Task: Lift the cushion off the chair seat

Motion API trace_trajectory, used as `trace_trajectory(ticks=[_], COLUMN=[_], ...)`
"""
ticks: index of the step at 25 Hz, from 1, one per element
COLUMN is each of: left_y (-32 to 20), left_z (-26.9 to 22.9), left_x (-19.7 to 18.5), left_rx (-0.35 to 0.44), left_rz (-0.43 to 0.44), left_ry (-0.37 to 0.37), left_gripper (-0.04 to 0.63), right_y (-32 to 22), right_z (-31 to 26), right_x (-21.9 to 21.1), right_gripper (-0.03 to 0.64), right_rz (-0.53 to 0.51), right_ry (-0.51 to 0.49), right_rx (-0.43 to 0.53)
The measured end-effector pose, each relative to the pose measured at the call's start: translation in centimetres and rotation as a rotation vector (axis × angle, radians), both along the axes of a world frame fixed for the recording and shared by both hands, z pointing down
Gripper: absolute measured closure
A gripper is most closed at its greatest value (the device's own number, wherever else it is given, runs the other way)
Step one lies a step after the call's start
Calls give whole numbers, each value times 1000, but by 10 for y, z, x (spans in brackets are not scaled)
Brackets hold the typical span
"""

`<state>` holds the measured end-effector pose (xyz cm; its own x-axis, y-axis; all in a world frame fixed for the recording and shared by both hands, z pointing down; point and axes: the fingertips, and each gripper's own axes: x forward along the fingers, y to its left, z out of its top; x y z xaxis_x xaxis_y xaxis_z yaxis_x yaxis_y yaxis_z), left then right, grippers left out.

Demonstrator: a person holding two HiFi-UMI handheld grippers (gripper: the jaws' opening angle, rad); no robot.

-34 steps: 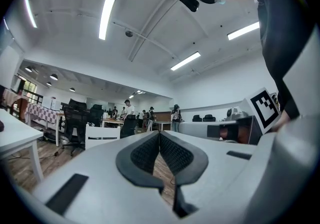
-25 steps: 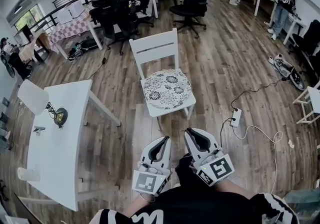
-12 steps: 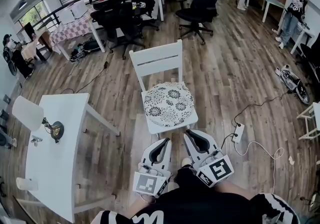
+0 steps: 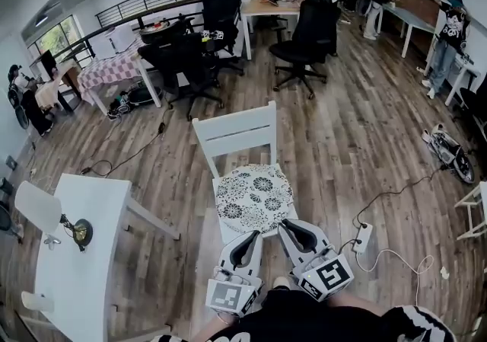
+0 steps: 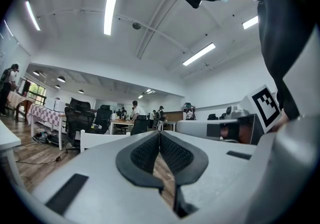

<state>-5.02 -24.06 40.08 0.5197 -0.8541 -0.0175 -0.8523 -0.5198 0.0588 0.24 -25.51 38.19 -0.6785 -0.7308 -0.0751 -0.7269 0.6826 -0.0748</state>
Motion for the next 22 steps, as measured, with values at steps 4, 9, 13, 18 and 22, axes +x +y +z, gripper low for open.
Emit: trace_trajectory(ticks=[4,9,13,18,22], left_y=[-21,-43,-55,-62,-72], left_z=[5,10,13,23,31], left_x=[5,12,9,3,-6], left_rx=[-9,-20,-22,-52,-69], left_rz=[-15,-27,-55,-81,-98], left_ry=[2,-3,-8,-16,-6], left_gripper=[589,589,589,590,589], right_y=[-20,-45,-58,-66,-76], right_z=[4,10,15,28,40], right_x=[6,15,16,10,-1], right_gripper=[572,572,572,572,572], right_rz=[-15,-21,-31,-59,-78], right_ry=[3,3,-9,-9,5], right_rx=[-3,-17,-28,-70,-100])
